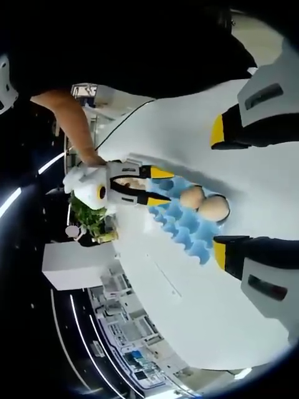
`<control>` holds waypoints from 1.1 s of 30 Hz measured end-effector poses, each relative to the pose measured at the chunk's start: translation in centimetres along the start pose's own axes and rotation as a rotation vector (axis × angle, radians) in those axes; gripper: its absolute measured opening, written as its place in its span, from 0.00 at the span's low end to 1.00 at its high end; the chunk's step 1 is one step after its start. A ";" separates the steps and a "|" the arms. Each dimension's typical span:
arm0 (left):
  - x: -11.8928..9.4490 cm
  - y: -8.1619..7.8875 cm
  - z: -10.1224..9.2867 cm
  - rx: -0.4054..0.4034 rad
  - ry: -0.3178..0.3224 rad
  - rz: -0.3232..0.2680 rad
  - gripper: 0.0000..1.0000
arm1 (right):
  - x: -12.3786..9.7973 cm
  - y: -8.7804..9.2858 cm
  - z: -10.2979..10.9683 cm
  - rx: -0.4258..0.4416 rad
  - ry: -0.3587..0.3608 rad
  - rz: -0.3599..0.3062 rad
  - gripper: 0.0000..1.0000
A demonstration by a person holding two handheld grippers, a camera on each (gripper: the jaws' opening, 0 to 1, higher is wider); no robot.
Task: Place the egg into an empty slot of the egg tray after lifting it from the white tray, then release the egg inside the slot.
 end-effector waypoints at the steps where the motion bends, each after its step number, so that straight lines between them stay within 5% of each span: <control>1: 0.0 -0.1 0.0 0.000 0.001 -0.002 0.56 | -0.2 0.2 0.1 0.011 0.000 -0.007 0.30; 7: 0.0 -0.4 0.2 -0.003 0.000 -0.009 0.55 | -1.3 1.3 0.4 0.033 0.011 -0.012 0.30; 27: 0.4 -0.4 -0.3 0.003 0.017 -0.002 0.55 | -7.2 10.7 1.3 0.211 0.127 0.069 0.30; 33: 0.5 -0.7 -0.2 0.005 0.017 -0.005 0.55 | -8.4 12.3 1.4 0.247 0.155 0.074 0.30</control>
Point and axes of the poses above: the point that each gripper's makers call its tool centre point, and the gripper's own axes: x roughly forward along the fingers, z roughly to its left, y roughly out of its underside, the point moved 5 cm from there along -x, roughly backward along the fingers, and after that the axes turned 11 degrees about -y, right-handed, at the moved point
